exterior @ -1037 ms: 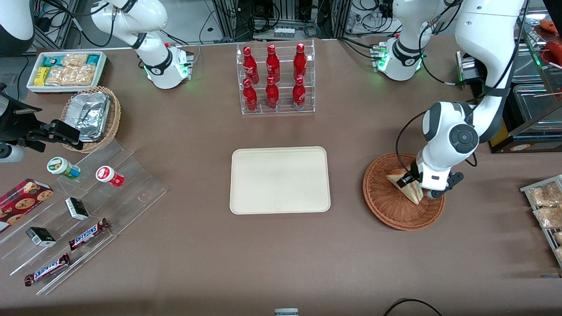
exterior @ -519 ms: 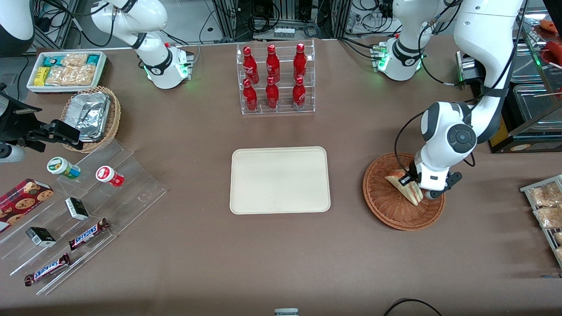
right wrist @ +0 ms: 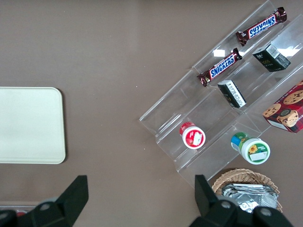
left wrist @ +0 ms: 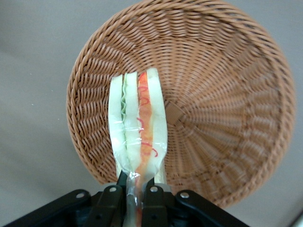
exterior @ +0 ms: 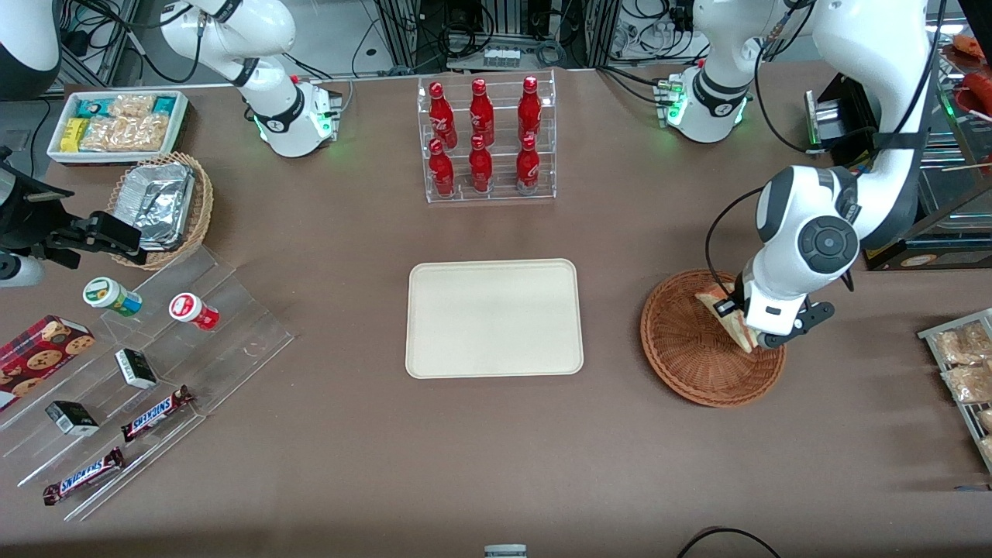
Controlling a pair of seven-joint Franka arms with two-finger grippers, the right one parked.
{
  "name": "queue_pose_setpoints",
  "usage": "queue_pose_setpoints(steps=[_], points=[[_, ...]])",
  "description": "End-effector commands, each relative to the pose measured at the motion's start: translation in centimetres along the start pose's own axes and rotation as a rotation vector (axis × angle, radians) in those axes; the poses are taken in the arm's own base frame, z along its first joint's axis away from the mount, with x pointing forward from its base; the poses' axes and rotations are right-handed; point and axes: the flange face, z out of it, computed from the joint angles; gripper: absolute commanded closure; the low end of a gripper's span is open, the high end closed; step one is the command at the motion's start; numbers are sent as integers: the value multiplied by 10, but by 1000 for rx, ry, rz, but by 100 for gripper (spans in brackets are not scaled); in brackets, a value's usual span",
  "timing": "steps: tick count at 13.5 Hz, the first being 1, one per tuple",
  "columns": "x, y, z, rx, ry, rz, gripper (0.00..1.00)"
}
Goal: Place sandwich from basket to tray
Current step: 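Lift the sandwich and carry it over the cream tray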
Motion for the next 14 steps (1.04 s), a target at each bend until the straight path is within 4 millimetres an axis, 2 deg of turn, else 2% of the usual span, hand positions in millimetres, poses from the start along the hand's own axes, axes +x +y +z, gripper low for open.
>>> queue_pose_setpoints(steps=[1,3,6,9,14], points=[[-18,28,-31,7,25,148,100],[-33,57,-47,-25,44,222,100],[-60,99,-53,-54,47,306,100],[-80,136,-48,-78,27,373,100],[-109,188,-41,-122,-7,406,100]])
